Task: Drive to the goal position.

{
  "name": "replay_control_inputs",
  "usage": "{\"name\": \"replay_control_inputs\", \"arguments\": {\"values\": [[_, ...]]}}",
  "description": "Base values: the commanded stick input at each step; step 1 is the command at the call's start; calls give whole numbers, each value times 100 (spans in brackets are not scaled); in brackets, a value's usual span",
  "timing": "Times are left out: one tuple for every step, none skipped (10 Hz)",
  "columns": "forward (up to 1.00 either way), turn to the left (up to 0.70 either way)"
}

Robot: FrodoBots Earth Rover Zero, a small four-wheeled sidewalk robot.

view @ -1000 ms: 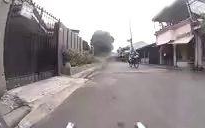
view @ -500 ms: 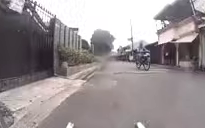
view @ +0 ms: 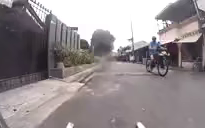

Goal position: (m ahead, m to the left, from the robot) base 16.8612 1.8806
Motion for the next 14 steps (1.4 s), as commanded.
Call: {"name": "replay_control_inputs", "arguments": {"values": [[70,-14],[70,-14],[70,-14],[70,-14],[70,-14],[70,0],[70,0],[70,0],[70,-1],[70,-10],[70,-14],[70,-14],[70,-11],[70,-5]]}}
